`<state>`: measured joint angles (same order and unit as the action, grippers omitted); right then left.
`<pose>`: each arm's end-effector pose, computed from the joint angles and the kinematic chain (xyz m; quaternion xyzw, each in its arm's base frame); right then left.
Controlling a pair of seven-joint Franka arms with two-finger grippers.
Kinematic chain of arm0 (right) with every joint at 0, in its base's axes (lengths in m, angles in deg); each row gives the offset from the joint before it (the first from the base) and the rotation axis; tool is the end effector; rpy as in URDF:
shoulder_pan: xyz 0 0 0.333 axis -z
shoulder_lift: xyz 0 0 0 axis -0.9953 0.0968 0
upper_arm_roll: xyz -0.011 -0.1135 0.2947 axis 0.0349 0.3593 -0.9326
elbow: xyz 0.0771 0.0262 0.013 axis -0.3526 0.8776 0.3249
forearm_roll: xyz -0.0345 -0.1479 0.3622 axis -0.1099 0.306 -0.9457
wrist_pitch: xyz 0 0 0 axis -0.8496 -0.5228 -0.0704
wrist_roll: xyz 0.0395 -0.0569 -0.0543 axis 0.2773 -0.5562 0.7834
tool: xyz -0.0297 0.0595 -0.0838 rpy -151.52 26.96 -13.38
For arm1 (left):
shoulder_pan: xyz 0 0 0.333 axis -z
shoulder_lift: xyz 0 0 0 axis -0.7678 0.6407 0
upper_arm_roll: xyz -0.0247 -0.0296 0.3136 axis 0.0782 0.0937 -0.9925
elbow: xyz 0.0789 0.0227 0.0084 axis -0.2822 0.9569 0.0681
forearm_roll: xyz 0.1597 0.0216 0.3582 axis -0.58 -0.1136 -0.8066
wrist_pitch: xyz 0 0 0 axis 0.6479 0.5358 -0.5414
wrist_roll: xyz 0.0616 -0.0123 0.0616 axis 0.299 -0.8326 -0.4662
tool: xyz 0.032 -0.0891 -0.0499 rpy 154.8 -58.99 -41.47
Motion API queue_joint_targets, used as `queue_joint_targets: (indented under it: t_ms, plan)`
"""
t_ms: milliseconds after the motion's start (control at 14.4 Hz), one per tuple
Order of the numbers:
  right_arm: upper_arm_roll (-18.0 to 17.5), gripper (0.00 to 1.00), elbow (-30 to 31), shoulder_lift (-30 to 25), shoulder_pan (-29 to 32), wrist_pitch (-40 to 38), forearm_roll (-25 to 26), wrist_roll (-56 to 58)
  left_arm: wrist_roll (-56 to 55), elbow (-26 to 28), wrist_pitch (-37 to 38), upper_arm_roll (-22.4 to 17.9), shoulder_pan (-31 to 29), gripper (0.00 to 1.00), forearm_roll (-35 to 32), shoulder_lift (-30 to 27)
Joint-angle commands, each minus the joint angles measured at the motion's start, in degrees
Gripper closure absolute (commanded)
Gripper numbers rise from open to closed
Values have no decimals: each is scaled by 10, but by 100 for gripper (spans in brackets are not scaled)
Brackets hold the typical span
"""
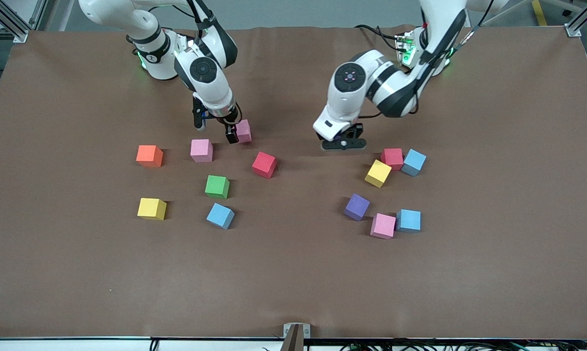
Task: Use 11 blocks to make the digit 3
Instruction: 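Move the purple cube with the left gripper while the right gripper grasps pink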
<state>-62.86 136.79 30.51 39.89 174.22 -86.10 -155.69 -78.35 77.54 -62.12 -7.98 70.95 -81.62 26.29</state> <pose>0.3353 0.3099 0.2105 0.7560 -0.6541 -0.0231 0.0007 0.4027 -0.4181 0.2762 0.9993 0.0277 -0.0240 0.0020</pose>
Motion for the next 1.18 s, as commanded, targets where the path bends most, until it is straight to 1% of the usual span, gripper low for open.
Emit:
queue_joint_targets:
  t_ms: [0,139,209,278,348,417,487,626,904,1112]
  plan:
    - [5,4,-11,18,-12,14,-11,-11,-59,-51,-14,-3,30,55,-26,56]
    - [5,14,-11,22,-16,30,-11,-12,-99,-73,-14,-4,58,55,-43,87]
    - [5,26,-11,23,-16,33,-11,-12,-121,-83,-15,-5,71,55,-59,100]
    - [5,47,-11,24,-16,36,-11,-13,-145,-97,-15,-5,81,55,-74,116]
    - [5,76,-10,24,-16,39,-11,-17,-169,-108,-14,-5,91,55,-92,128]
    - [5,96,-10,25,-17,42,-11,-37,-187,-115,-14,-5,100,55,-108,138]
    - [5,100,-10,24,-18,44,-11,-44,-188,-117,-14,-5,108,55,-122,146]
    - [5,100,-11,23,-21,43,-11,-44,-190,-121,-14,-3,113,55,-149,157]
    - [5,100,-13,23,-22,45,-11,-45,-177,-125,-13,-3,142,52,-157,174]
    - [5,100,-13,23,-22,44,-10,-44,-178,-131,-13,-3,145,52,-158,181]
